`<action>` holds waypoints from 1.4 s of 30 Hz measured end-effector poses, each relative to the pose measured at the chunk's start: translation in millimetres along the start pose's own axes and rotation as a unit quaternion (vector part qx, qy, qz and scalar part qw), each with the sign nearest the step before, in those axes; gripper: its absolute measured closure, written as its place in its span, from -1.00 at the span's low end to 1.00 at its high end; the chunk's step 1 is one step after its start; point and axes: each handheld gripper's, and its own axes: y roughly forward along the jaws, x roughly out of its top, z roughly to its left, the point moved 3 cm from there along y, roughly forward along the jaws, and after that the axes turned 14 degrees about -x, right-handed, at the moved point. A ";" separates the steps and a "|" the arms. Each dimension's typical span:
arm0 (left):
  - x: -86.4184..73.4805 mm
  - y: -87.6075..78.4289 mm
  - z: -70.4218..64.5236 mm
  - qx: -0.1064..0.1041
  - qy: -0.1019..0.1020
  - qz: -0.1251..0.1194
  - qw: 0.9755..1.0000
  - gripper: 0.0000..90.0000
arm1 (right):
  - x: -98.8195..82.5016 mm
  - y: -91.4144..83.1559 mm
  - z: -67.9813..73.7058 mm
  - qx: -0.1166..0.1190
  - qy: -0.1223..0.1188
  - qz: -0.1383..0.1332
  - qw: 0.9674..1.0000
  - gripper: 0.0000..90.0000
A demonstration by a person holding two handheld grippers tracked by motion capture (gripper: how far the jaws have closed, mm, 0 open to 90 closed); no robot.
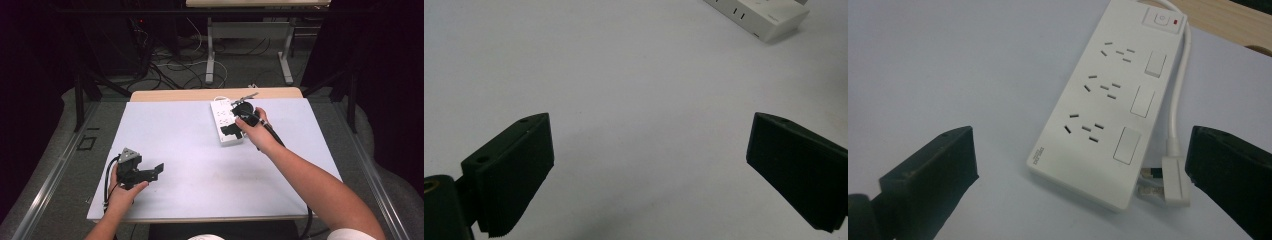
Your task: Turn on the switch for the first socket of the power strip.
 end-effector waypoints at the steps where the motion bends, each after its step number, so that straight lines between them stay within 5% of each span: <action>1: 0.0 0.0 0.0 0.000 0.000 0.000 1.000 -0.88 | -1.8 -1.3 -1.3 0.002 0.000 0.000 1.000 -1.00; 29: -1.2 0.9 0.7 0.003 -0.005 0.003 1.000 -0.87 | -59.6 -38.0 -29.8 -0.002 0.002 -0.026 1.000 -0.91; 42: -2.0 2.0 0.6 0.006 -0.011 0.007 1.000 -0.87 | -95.2 -50.7 -59.0 0.003 0.070 -0.038 0.997 -0.90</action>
